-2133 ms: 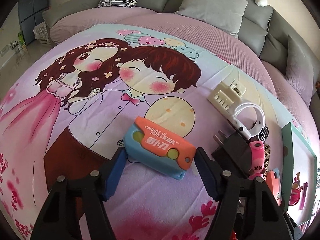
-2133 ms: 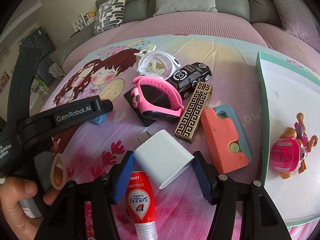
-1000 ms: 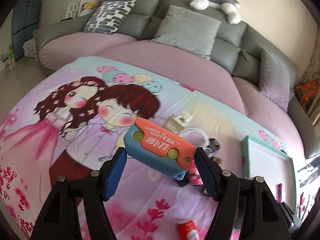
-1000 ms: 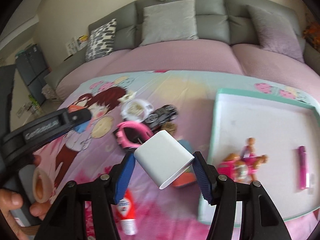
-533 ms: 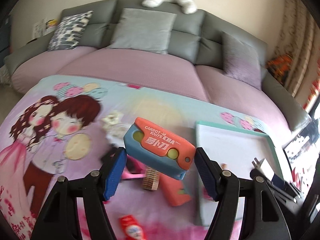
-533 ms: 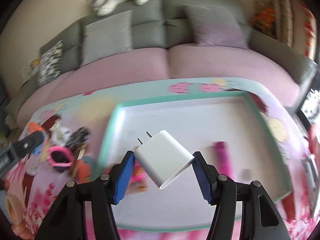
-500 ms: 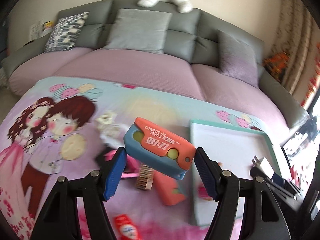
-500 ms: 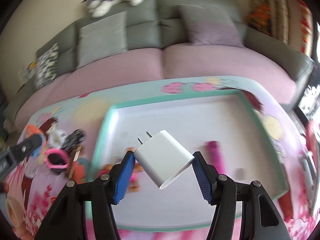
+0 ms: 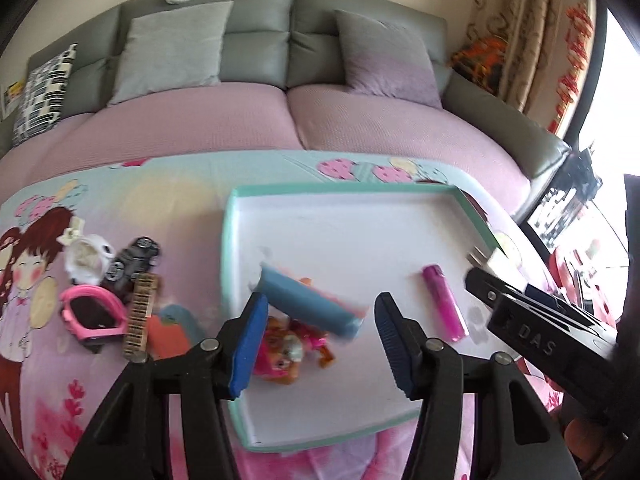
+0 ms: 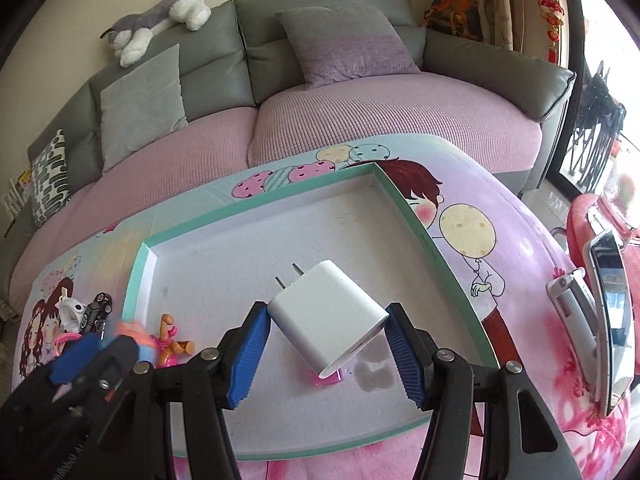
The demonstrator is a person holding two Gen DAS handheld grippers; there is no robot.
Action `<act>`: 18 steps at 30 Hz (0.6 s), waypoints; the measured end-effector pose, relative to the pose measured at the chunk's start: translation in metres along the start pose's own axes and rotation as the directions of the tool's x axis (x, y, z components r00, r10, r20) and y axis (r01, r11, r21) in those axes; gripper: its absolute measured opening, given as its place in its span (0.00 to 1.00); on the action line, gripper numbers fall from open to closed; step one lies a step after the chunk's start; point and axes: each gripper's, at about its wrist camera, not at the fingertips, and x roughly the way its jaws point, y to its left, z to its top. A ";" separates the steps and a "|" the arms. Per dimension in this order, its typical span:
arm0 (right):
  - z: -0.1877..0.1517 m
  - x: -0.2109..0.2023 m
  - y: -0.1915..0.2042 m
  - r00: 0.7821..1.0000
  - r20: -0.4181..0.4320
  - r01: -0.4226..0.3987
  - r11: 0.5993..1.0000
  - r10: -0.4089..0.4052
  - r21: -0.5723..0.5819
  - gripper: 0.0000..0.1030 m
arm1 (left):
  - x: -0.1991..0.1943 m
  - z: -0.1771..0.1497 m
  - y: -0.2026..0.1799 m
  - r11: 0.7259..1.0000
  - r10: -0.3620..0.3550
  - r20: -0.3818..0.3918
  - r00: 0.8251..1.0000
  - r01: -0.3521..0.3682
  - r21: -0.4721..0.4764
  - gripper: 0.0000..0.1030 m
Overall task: Organize rigid objects
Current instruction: 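Carry the charger and carrot knife toy into the tray and open both tools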
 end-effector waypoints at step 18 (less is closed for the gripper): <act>-0.011 0.030 0.017 0.996 -0.087 -0.011 0.999 0.007 -0.044 0.61 | 0.018 -0.009 0.009 0.999 0.003 -0.064 0.998 -0.006 -0.040 0.55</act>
